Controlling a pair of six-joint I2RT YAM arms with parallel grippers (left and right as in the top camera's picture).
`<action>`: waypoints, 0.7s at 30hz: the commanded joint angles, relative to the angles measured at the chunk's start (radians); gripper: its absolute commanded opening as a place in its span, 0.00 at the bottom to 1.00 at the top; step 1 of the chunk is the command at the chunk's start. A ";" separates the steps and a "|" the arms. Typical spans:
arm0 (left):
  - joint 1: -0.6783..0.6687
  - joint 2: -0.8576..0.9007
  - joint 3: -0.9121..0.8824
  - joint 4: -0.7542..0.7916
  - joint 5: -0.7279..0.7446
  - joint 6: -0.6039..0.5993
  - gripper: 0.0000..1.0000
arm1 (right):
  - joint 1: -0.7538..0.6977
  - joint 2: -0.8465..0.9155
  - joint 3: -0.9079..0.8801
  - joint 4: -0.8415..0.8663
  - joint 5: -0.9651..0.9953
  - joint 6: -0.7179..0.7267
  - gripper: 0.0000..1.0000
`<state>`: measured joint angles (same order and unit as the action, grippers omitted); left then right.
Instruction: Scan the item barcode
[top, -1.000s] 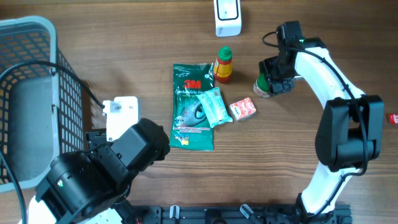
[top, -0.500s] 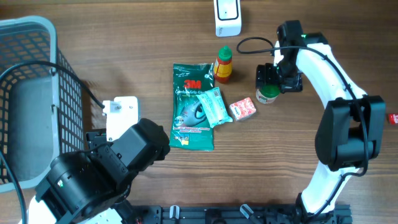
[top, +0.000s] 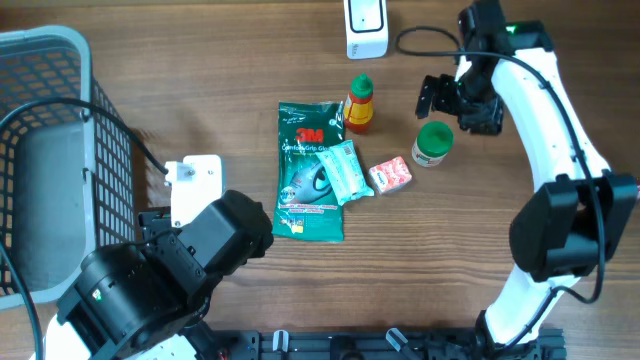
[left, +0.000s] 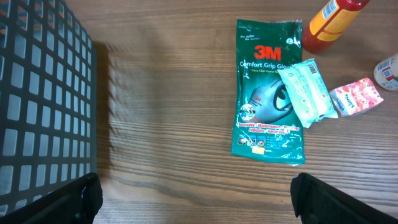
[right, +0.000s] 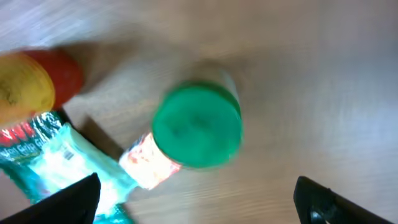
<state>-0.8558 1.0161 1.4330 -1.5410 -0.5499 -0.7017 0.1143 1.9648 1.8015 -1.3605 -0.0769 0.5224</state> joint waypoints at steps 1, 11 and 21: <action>-0.003 -0.002 -0.003 0.003 -0.016 -0.017 1.00 | -0.002 -0.024 -0.014 -0.039 0.018 0.571 1.00; -0.003 -0.002 -0.003 0.003 -0.016 -0.017 1.00 | -0.002 -0.023 -0.177 0.155 0.002 1.001 1.00; -0.003 -0.002 -0.003 0.003 -0.016 -0.017 1.00 | -0.002 -0.023 -0.327 0.333 -0.036 1.025 0.98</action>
<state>-0.8558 1.0161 1.4330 -1.5406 -0.5499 -0.7017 0.1143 1.9575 1.5124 -1.0599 -0.1097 1.5059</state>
